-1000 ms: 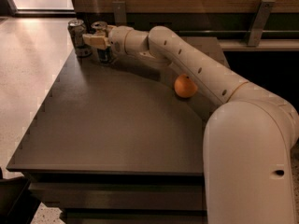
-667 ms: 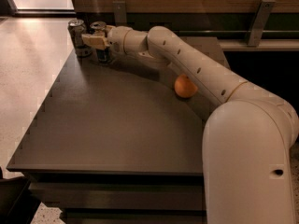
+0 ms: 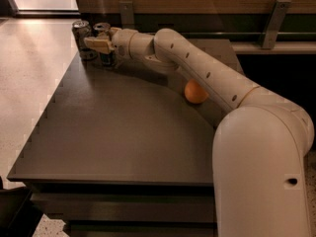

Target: Move redbull can near 7up can

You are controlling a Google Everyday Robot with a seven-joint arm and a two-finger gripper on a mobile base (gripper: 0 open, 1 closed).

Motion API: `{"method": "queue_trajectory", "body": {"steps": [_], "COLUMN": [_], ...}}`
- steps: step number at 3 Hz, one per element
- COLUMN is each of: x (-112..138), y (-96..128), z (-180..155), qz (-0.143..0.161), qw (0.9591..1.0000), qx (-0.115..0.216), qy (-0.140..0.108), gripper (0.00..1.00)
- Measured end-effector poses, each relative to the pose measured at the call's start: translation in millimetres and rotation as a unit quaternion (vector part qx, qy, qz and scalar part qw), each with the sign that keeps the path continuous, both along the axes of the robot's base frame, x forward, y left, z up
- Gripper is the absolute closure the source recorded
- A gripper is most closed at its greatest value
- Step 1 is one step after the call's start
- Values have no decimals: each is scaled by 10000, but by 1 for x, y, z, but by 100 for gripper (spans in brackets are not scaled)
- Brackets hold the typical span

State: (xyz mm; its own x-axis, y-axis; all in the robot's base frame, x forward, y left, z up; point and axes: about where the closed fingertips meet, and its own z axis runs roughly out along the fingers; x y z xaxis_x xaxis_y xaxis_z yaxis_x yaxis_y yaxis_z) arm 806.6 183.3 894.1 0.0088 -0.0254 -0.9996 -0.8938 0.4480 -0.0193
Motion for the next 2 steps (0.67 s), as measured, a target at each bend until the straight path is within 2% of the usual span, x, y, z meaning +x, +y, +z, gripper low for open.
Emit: {"method": "queue_trajectory", "body": {"steps": [1, 2], "x": [-1, -1], "y": [3, 3], "z": [0, 0], "qz": [20, 21], "qw": [10000, 10000], "qx": [4, 4], "qy": [2, 3], "gripper": [0, 0]}}
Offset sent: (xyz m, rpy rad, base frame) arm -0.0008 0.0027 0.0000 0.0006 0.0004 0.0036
